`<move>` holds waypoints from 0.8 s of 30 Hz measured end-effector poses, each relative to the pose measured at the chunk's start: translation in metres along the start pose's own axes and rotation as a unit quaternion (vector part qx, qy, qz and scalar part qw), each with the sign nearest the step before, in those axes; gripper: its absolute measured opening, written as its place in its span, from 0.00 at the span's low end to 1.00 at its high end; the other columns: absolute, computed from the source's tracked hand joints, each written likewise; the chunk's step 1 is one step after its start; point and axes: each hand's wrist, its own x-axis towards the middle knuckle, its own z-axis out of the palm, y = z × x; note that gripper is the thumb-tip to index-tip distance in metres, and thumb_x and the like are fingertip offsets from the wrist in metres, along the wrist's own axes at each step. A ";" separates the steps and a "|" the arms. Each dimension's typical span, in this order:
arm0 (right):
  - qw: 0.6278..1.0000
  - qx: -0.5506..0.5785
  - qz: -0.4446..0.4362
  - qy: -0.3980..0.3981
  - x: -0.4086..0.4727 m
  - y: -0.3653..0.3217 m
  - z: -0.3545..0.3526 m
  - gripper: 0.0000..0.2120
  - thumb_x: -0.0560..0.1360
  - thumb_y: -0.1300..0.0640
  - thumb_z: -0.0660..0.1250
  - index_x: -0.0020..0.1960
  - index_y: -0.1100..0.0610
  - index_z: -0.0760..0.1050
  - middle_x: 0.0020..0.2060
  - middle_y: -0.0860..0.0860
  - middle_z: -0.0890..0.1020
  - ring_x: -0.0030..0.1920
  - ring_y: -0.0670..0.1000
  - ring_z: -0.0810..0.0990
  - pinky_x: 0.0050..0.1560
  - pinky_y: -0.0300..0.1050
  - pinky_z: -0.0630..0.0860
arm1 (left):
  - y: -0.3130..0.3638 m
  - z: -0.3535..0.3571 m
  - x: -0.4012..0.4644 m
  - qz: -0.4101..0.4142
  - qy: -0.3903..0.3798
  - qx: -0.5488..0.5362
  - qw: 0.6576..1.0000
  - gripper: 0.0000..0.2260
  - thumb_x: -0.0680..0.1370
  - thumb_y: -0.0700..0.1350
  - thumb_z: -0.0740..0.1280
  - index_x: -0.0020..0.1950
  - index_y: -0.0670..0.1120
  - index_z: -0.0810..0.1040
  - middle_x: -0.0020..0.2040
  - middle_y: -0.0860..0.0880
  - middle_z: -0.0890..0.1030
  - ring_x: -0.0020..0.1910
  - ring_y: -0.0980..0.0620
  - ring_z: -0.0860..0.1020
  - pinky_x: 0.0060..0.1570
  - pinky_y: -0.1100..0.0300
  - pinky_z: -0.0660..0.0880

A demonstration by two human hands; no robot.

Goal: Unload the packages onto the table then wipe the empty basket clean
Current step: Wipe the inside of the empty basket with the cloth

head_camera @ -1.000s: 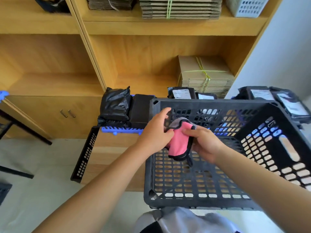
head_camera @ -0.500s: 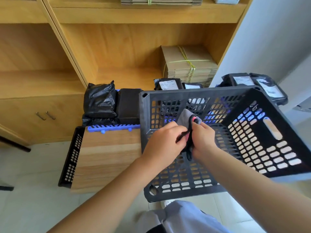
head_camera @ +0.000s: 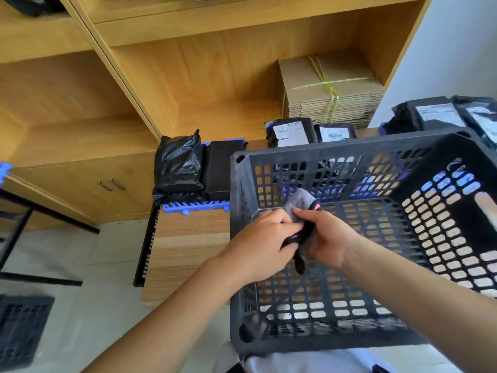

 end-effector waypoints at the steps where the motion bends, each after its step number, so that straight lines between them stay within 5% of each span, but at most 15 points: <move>1: 1.000 -0.008 0.015 0.023 0.017 -0.004 -0.004 0.10 0.81 0.59 0.62 0.54 0.63 0.79 0.41 0.58 0.86 0.38 0.56 0.85 0.40 0.49 0.78 | -0.002 -0.004 0.005 -0.016 -0.041 -0.021 0.999 0.13 0.81 0.47 0.65 0.64 0.50 0.81 0.55 0.54 0.77 0.57 0.55 0.73 0.60 0.58 0.71; 2: 0.999 -0.013 0.023 0.043 0.032 -0.007 -0.007 0.10 0.81 0.60 0.61 0.55 0.64 0.78 0.44 0.60 0.85 0.40 0.57 0.85 0.43 0.52 0.79 | -0.005 -0.009 0.009 -0.027 -0.029 -0.047 0.998 0.11 0.80 0.49 0.65 0.58 0.48 0.84 0.53 0.54 0.80 0.54 0.56 0.76 0.58 0.56 0.74; 4: 0.995 -0.046 0.037 0.083 0.065 -0.012 -0.013 0.10 0.80 0.59 0.64 0.57 0.64 0.77 0.49 0.61 0.84 0.44 0.59 0.83 0.47 0.55 0.78 | -0.018 -0.024 0.020 -0.082 0.121 -0.105 0.984 0.10 0.80 0.46 0.65 0.50 0.46 0.85 0.48 0.55 0.83 0.48 0.58 0.79 0.54 0.55 0.76; 7: 0.984 -0.133 0.059 0.108 0.112 -0.008 -0.027 0.09 0.75 0.59 0.71 0.52 0.63 0.78 0.42 0.60 0.83 0.36 0.58 0.84 0.43 0.54 0.80 | -0.048 -0.044 0.053 -0.216 0.325 -0.124 0.912 0.13 0.82 0.47 0.64 0.63 0.46 0.80 0.59 0.56 0.79 0.61 0.57 0.75 0.64 0.59 0.71; 9: 0.974 -0.182 0.073 0.114 0.138 0.000 -0.031 0.15 0.69 0.58 0.78 0.51 0.63 0.79 0.41 0.60 0.84 0.35 0.59 0.84 0.45 0.59 0.82 | -0.067 -0.051 0.079 -0.327 0.279 -0.159 0.889 0.21 0.83 0.56 0.59 0.72 0.48 0.72 0.70 0.51 0.73 0.70 0.51 0.70 0.69 0.53 0.67; 10: 0.971 -0.192 0.076 0.123 0.146 0.003 -0.028 0.17 0.67 0.58 0.80 0.51 0.64 0.79 0.41 0.61 0.84 0.37 0.60 0.85 0.47 0.62 0.82 | -0.071 -0.052 0.088 -0.378 0.240 -0.195 0.872 0.22 0.83 0.60 0.56 0.70 0.48 0.73 0.67 0.49 0.75 0.66 0.50 0.73 0.65 0.52 0.70; 11: 0.969 -0.194 0.075 0.137 0.154 0.005 -0.024 0.17 0.67 0.56 0.80 0.49 0.65 0.79 0.40 0.61 0.84 0.38 0.60 0.84 0.47 0.62 0.82 | -0.075 -0.049 0.096 -0.421 0.211 -0.238 0.849 0.22 0.82 0.62 0.53 0.58 0.47 0.77 0.56 0.48 0.79 0.54 0.49 0.77 0.53 0.52 0.73; 13: 0.970 -0.185 0.062 0.144 0.171 0.011 -0.013 0.17 0.69 0.54 0.79 0.48 0.65 0.79 0.39 0.60 0.83 0.40 0.60 0.84 0.49 0.60 0.81 | -0.076 -0.045 0.104 -0.459 0.211 -0.262 0.822 0.25 0.83 0.62 0.52 0.35 0.44 0.64 0.31 0.49 0.67 0.30 0.50 0.67 0.32 0.54 0.61; 17: 0.963 -0.223 0.057 0.137 0.195 0.016 0.014 0.16 0.75 0.55 0.73 0.54 0.65 0.75 0.42 0.59 0.82 0.47 0.59 0.83 0.53 0.54 0.80 | -0.075 -0.042 0.103 -0.437 0.249 -0.211 0.838 0.27 0.84 0.59 0.54 0.29 0.46 0.55 0.22 0.52 0.59 0.21 0.53 0.61 0.25 0.57 0.58; 20: 0.953 -0.253 0.064 0.151 0.215 0.014 0.023 0.12 0.78 0.57 0.68 0.55 0.65 0.76 0.38 0.57 0.80 0.42 0.57 0.81 0.46 0.50 0.80 | -0.078 -0.041 0.104 -0.435 0.264 -0.233 0.829 0.28 0.83 0.59 0.56 0.29 0.46 0.53 0.18 0.54 0.55 0.14 0.55 0.60 0.17 0.65 0.54; 24: 0.952 -0.270 0.028 0.140 0.235 0.021 0.024 0.12 0.78 0.59 0.62 0.60 0.62 0.75 0.48 0.55 0.78 0.45 0.55 0.78 0.45 0.48 0.79 | -0.081 -0.039 0.103 -0.440 0.261 -0.233 0.827 0.28 0.82 0.62 0.56 0.29 0.47 0.53 0.19 0.53 0.55 0.18 0.54 0.56 0.26 0.58 0.55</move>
